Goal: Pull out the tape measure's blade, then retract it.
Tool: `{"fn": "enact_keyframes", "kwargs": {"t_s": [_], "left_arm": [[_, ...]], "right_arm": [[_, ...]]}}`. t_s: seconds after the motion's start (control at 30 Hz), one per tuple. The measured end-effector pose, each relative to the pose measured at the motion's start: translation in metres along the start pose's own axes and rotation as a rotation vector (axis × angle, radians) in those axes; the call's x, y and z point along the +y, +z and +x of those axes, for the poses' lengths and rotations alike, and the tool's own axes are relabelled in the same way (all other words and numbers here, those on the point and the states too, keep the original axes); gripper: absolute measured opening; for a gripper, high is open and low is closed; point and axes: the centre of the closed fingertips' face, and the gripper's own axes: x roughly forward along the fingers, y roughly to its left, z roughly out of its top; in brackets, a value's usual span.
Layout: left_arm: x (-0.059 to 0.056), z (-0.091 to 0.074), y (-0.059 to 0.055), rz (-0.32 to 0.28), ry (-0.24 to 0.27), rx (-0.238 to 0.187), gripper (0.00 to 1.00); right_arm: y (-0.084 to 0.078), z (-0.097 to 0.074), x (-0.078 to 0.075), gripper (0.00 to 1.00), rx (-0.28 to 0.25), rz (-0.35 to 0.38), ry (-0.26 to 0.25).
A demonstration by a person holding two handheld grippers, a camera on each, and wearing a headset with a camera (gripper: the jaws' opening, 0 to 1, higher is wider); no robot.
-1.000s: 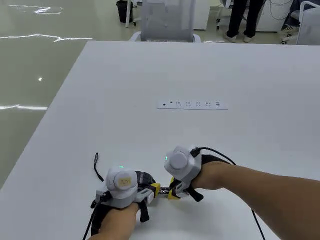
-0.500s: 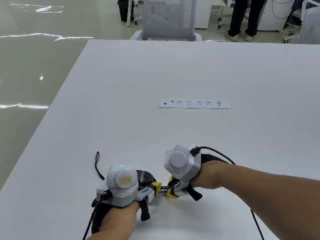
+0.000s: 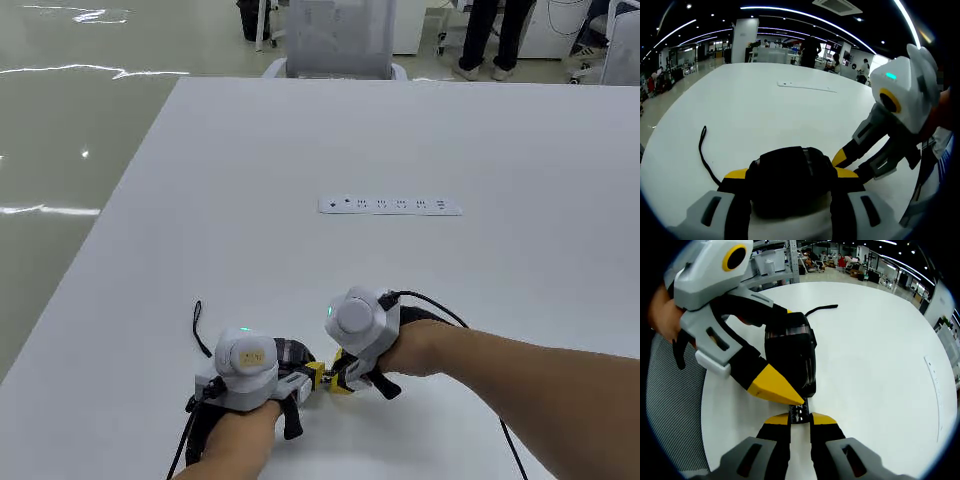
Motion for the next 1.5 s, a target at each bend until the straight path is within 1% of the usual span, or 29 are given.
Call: {"fn": "enact_keyframes", "kwargs": {"t_s": [0.13,0.23,0.43,0.57,0.67,0.77,0.93,1.03,1.07,1.1,1.13,1.2,1.27,1.37,1.43,1.47,1.5], "left_arm": [[0.0,-0.001,0.0,-0.006,-0.007,0.001,0.61],[0.0,-0.001,0.0,-0.01,-0.013,-0.002,0.61],[0.0,-0.001,0.0,-0.018,-0.023,-0.002,0.61],[0.0,-0.002,0.0,-0.025,-0.027,-0.002,0.61],[0.0,-0.002,0.0,-0.027,-0.032,-0.001,0.61],[0.0,-0.002,0.0,-0.026,-0.037,0.001,0.61],[0.0,-0.002,0.0,-0.025,-0.043,0.002,0.61],[0.0,-0.002,0.0,-0.022,-0.039,0.003,0.61],[0.0,-0.002,0.0,-0.022,-0.039,0.0,0.61],[0.0,-0.002,0.0,-0.023,-0.04,-0.001,0.61],[-0.001,-0.002,0.0,-0.022,-0.042,-0.001,0.61],[-0.001,-0.002,0.0,-0.024,-0.042,0.0,0.61],[-0.001,-0.002,0.001,-0.025,-0.042,-0.002,0.61],[0.0,-0.002,0.0,-0.025,-0.046,0.0,0.61],[-0.001,-0.002,0.0,-0.019,-0.056,0.001,0.61],[0.0,-0.003,0.0,-0.023,-0.064,-0.001,0.61],[-0.001,-0.003,0.0,-0.019,-0.068,-0.001,0.61]], "right_arm": [[0.003,0.001,0.001,0.14,-0.022,-0.03,-0.002],[0.004,0.003,-0.001,0.14,-0.041,-0.005,-0.001],[0.008,0.004,0.001,0.14,-0.05,-0.015,0.001],[0.011,0.006,0.0,0.14,-0.068,0.006,0.004],[0.014,0.007,0.002,0.14,-0.081,-0.005,0.007],[0.014,0.008,0.001,0.14,-0.082,-0.014,0.01],[0.014,0.007,0.001,0.15,-0.101,-0.015,0.016],[0.014,0.007,0.001,0.16,-0.115,-0.045,-0.001],[0.014,0.007,0.002,0.17,-0.122,-0.071,-0.003],[0.01,0.006,0.006,0.21,-0.111,-0.067,-0.001],[0.013,0.007,0.01,0.25,-0.122,-0.111,0.022],[0.009,0.005,0.012,0.29,-0.106,-0.135,0.022],[0.009,0.004,0.009,0.27,-0.107,-0.115,0.017],[0.007,0.004,0.004,0.21,-0.11,-0.096,-0.001],[0.006,0.003,0.0,0.15,-0.113,-0.077,-0.024],[0.007,0.003,0.002,0.15,-0.122,-0.051,-0.009],[0.008,0.002,0.003,0.15,-0.124,-0.053,-0.004]]}}
